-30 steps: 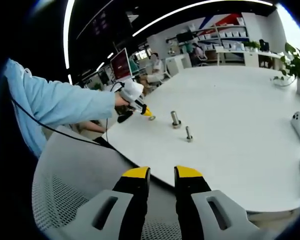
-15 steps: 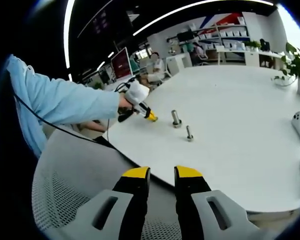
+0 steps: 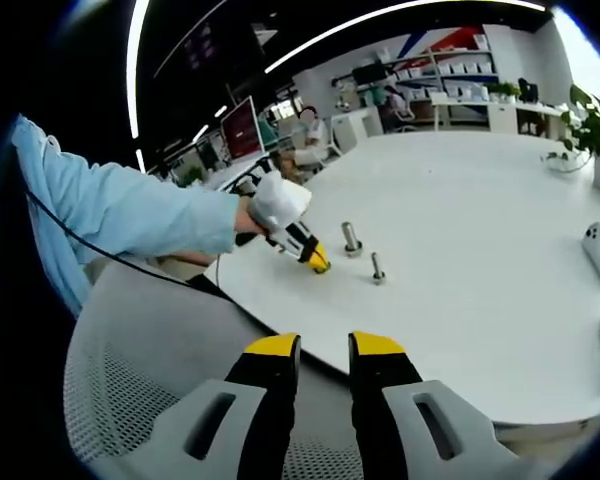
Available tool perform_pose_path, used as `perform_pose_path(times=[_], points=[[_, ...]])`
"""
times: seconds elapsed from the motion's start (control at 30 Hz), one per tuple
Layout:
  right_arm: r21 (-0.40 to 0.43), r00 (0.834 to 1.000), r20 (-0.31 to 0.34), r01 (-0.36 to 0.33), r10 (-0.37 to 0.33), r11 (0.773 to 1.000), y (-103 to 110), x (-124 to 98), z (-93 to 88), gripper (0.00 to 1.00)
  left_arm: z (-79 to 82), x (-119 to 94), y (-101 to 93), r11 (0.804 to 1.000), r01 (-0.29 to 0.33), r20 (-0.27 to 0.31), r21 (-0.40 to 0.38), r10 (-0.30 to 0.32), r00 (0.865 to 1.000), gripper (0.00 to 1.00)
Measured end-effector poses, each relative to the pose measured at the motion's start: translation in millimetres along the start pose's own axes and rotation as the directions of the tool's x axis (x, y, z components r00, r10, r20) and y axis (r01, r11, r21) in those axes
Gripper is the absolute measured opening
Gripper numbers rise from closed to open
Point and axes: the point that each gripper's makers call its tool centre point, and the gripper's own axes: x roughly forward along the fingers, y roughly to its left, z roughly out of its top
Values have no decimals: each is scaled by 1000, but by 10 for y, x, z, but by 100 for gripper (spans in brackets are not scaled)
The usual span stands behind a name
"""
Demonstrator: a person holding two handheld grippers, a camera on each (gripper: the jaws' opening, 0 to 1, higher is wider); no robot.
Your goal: Place the washer onto the threaded stud by aligning its center hole with the stud, sliding it down to the base, and recovering from edge contact or off-axis alignment until the washer reaches the visible bottom stop.
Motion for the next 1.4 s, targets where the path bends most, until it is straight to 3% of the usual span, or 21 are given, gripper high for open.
perform_pose_path(times=[0.1,0.27,0.4,0.57,0.73,0.87,1.13,1.4], points=[[1,1000,0,1,-1,1000,-2,-1,-1,22,83,45,-62,994,32,-37,103,-28,999,0],[5,1000,6,4,-4,1000,-7,-4,6,22,244,105,-115,996,63,-7,61,-62,998,0],[7,1000,6,6,-6,1000,-10,-5,5,22,374,155,-144,993,53,-4,106,-53,999,0],[6,1000,8,4,-4,1000,-7,-5,9,22,493,12,-126,988,45,50,150,-53,997,2],[2,1000,8,-2,2,1000,5,-1,11,22,391,-7,-180,987,111,26,119,-115,993,21],[1,1000,9,-6,6,1000,11,-1,15,22,306,39,-236,983,130,-12,131,-130,991,29],[1,1000,11,-8,8,1000,16,-1,17,22,323,149,-242,983,135,-24,125,-133,991,31],[3,1000,10,-6,6,1000,11,-1,15,22,314,112,-228,974,142,-15,176,-142,990,29]])
